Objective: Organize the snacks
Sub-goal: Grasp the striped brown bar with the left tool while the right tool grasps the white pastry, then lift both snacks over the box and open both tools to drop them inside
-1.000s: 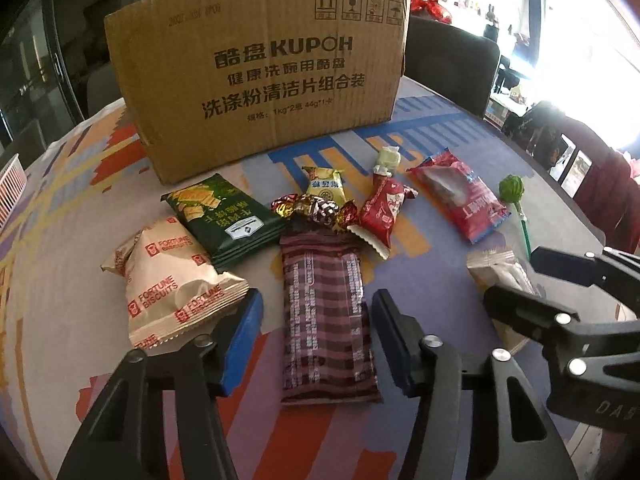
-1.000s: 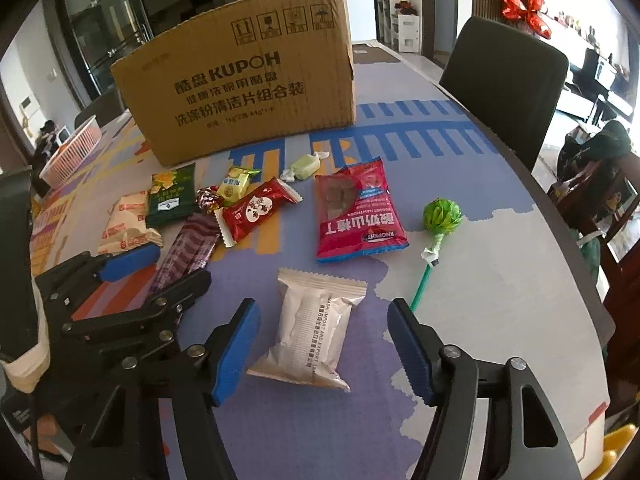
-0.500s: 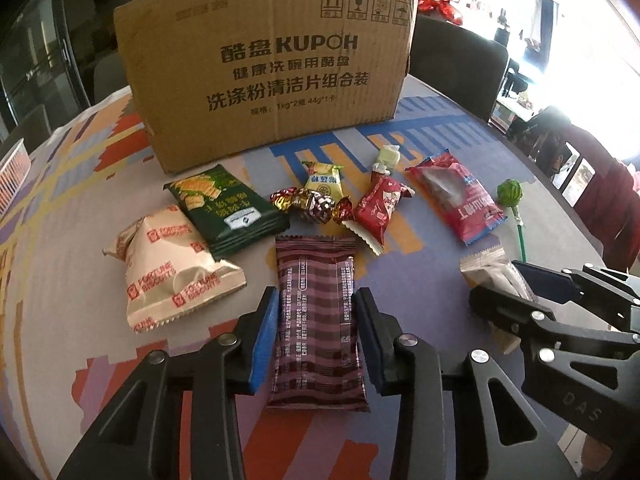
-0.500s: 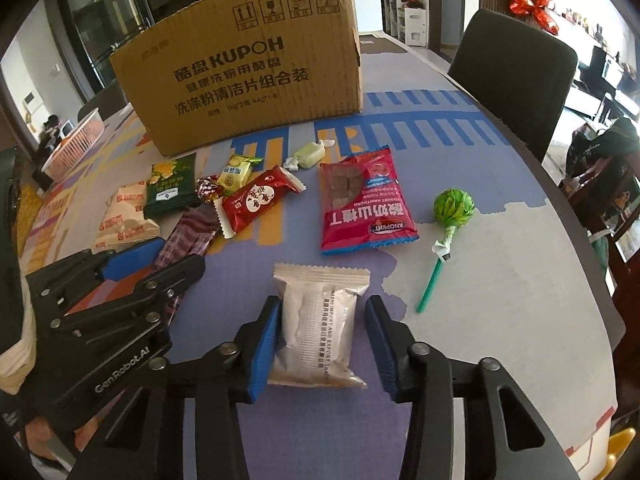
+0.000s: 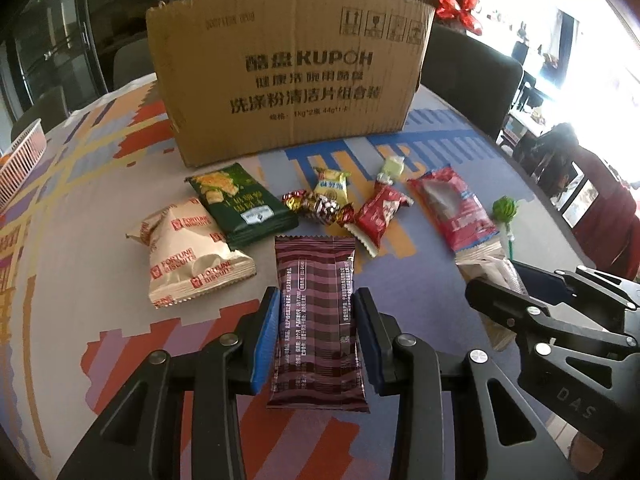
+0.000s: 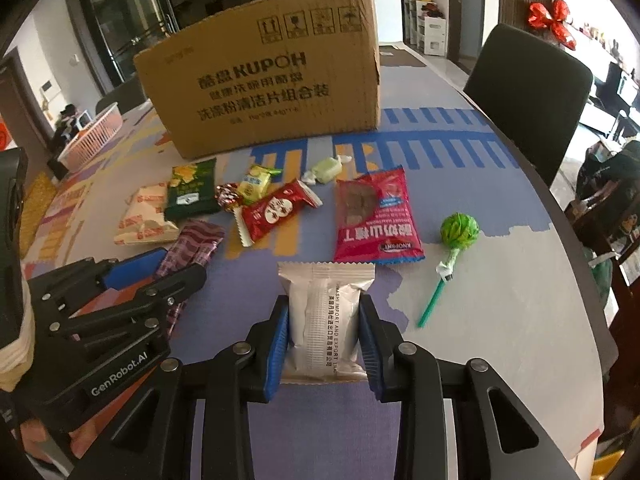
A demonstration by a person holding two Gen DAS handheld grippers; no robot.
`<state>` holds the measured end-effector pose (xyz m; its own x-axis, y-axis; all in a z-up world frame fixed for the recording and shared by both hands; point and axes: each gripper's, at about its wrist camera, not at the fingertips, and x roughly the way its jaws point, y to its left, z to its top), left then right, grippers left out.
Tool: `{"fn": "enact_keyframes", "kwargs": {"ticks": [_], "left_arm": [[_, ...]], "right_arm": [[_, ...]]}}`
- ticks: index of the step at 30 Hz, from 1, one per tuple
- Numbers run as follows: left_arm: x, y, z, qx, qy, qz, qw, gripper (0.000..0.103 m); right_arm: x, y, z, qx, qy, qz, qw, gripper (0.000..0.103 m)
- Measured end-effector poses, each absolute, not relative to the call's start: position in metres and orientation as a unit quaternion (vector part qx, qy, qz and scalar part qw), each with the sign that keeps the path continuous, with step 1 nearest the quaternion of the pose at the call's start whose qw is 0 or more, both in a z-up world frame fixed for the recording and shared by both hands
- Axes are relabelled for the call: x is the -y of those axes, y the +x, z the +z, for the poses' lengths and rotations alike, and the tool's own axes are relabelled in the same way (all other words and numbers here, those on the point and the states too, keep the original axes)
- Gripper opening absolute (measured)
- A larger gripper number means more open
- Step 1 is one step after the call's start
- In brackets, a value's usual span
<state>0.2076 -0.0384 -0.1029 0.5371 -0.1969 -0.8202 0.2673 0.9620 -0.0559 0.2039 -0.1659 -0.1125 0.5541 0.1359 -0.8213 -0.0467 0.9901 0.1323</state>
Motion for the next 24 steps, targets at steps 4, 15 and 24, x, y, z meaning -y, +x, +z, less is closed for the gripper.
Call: {"fn": "enact_keyframes", "kwargs": {"ticks": [4,15,24], "left_arm": [[0.036,0.205,-0.089,-0.456,0.026,-0.128,0.880,0.037],[0.027,0.200,-0.035,-0.417,0.006,-0.111,0.902,0.037],[0.030,0.213,0.010,-0.371,0.020,-0.113,0.921,0.037]], "right_arm": [[0.168,0.205,-0.103,-0.463,0.051,0.063,0.883,0.034],[0.169,0.210,-0.059,-0.423,0.051,0.087,0.900,0.034],[0.170,0.221,-0.016,-0.379,0.054,0.096,0.919,0.034]]}}
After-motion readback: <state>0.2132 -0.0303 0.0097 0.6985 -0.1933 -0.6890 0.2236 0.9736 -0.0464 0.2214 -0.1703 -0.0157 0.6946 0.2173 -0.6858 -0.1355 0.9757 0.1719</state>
